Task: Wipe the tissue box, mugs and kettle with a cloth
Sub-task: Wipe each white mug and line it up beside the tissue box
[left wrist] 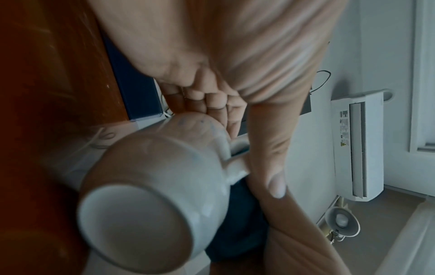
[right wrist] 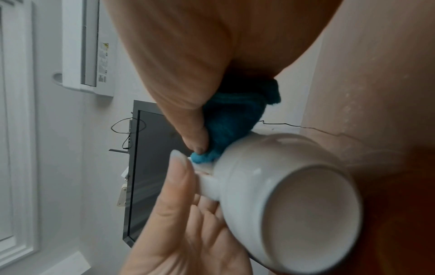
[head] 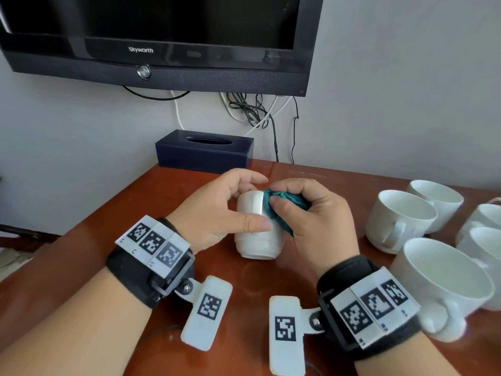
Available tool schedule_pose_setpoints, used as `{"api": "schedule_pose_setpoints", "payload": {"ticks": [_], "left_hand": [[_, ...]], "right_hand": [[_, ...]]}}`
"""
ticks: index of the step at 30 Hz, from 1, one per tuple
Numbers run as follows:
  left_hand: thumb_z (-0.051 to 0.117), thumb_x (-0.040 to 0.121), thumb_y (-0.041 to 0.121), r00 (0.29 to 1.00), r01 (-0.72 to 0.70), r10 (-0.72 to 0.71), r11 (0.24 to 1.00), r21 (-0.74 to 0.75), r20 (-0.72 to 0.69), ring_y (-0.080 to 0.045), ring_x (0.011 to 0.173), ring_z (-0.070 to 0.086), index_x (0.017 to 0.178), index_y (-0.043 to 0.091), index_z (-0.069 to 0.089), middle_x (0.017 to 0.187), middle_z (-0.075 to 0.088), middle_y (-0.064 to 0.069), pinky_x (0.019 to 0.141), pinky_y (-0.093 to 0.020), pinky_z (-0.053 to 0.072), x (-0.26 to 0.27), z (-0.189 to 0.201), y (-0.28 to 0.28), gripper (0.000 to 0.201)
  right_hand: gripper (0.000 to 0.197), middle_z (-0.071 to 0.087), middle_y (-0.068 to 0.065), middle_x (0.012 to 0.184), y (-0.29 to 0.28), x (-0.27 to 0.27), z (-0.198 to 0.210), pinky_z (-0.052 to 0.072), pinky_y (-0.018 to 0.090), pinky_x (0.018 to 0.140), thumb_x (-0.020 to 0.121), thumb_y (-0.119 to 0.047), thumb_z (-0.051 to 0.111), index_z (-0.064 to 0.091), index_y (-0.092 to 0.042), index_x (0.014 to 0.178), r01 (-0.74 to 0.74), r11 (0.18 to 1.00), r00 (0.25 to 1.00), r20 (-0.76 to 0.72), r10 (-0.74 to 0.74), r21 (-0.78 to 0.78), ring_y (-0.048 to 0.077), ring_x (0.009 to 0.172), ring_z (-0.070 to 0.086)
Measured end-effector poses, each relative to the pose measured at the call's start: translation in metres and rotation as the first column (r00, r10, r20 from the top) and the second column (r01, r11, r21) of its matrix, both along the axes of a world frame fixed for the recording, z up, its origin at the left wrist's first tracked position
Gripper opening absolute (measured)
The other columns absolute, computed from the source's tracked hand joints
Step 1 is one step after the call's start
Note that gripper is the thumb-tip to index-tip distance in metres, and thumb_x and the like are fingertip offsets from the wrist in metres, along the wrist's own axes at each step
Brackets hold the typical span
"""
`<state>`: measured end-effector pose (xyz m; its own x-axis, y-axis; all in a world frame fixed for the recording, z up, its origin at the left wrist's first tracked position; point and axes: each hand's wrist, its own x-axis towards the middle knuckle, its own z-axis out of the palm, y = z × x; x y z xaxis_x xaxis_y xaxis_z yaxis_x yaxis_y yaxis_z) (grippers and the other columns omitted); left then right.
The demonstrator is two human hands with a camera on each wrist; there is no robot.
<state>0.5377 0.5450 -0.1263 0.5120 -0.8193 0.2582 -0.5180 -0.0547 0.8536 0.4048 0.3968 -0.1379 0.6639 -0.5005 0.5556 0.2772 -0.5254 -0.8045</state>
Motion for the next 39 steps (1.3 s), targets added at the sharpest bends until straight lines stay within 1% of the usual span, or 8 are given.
{"api": "schedule_pose_setpoints", "payload": {"ticks": [10,14,18,26,30,33,37,39], "left_hand": [[0.083,0.064,0.062,0.995,-0.077,0.076,0.997,-0.024,-0.061,-0.009,0.112,0.066,0.126,0.042,0.064,0.117,0.07,0.014,0.105,-0.043,0.055,0.007,-0.003,0.004,0.068],[0.082,0.073,0.063,0.995,-0.089,0.089,0.996,-0.004,-0.044,-0.006,0.112,0.066,0.128,0.038,0.065,0.119,0.071,0.015,0.1,-0.034,0.055,0.007,-0.002,0.003,0.062],[0.071,0.09,0.05,0.983,-0.173,0.174,0.985,0.022,-0.053,0.01,0.106,0.062,0.128,0.036,0.064,0.118,0.069,0.016,0.092,-0.019,0.048,0.008,-0.001,0.002,0.041],[0.057,0.104,0.031,0.954,-0.292,0.295,0.954,0.062,-0.049,0.001,0.117,0.054,0.124,0.048,0.061,0.121,0.059,0.028,0.101,-0.03,0.045,0.014,-0.005,0.001,0.027],[0.056,0.104,0.024,0.943,-0.323,0.315,0.945,0.06,0.11,0.011,0.108,0.054,0.118,0.045,0.064,0.114,0.061,0.032,0.083,-0.014,0.038,0.015,-0.001,0.005,0.026],[0.058,0.102,0.019,0.928,-0.362,0.356,0.931,0.046,0.108,0.011,0.104,0.056,0.109,0.044,0.069,0.108,0.065,0.031,0.081,-0.016,0.04,0.017,-0.001,0.006,0.028],[0.065,0.098,0.043,0.939,-0.339,0.331,0.937,0.086,0.09,0.006,0.107,0.058,0.115,0.044,0.067,0.112,0.066,0.027,0.088,-0.022,0.044,0.015,0.002,0.008,0.017],[0.072,0.08,0.071,0.96,-0.278,0.269,0.948,0.155,0.072,0.001,0.112,0.059,0.122,0.048,0.059,0.119,0.062,0.027,0.094,-0.029,0.048,0.017,0.003,0.01,0.049]], "right_hand": [[0.032,0.071,-0.011,0.093,0.001,-0.006,-0.003,0.055,0.04,0.087,0.087,-0.008,0.079,0.08,-0.04,0.092,-0.171,0.984,0.976,-0.148,0.16,-0.06,0.018,0.099,0.065],[0.023,0.074,-0.009,0.09,-0.004,-0.013,0.001,0.053,0.02,0.068,0.087,-0.009,0.08,0.082,-0.032,0.086,-0.195,0.981,0.964,-0.182,0.193,0.008,0.008,0.082,0.069],[0.01,0.073,0.009,0.076,-0.013,-0.012,0.0,0.044,0.024,0.044,0.093,-0.006,0.072,0.078,-0.014,0.091,-0.064,0.933,0.996,-0.036,0.082,0.354,0.019,0.055,0.061],[0.017,0.078,0.015,0.096,-0.029,-0.001,-0.012,0.046,0.026,0.045,0.102,-0.017,0.061,0.077,-0.019,0.106,0.112,0.786,0.993,-0.032,-0.117,0.608,0.026,0.071,0.069],[0.024,0.079,0.007,0.103,-0.031,0.002,-0.014,0.063,0.043,0.076,0.103,-0.011,0.058,0.076,-0.025,0.109,0.122,0.755,0.989,-0.019,-0.144,0.645,0.028,0.095,0.076],[0.029,0.077,0.007,0.097,-0.028,-0.001,-0.011,0.059,0.039,0.058,0.104,-0.008,0.052,0.075,-0.027,0.109,0.101,0.754,0.994,-0.043,-0.096,0.65,0.026,0.078,0.077],[0.028,0.076,0.012,0.09,-0.025,-0.002,-0.009,0.049,0.031,0.045,0.104,-0.008,0.049,0.076,-0.016,0.104,0.076,0.745,0.997,-0.05,-0.058,0.663,0.027,0.068,0.073],[0.027,0.076,0.013,0.088,-0.025,-0.002,-0.009,0.051,0.032,0.048,0.104,-0.009,0.05,0.076,-0.013,0.1,0.077,0.733,0.997,-0.056,-0.053,0.676,0.03,0.072,0.075]]}}
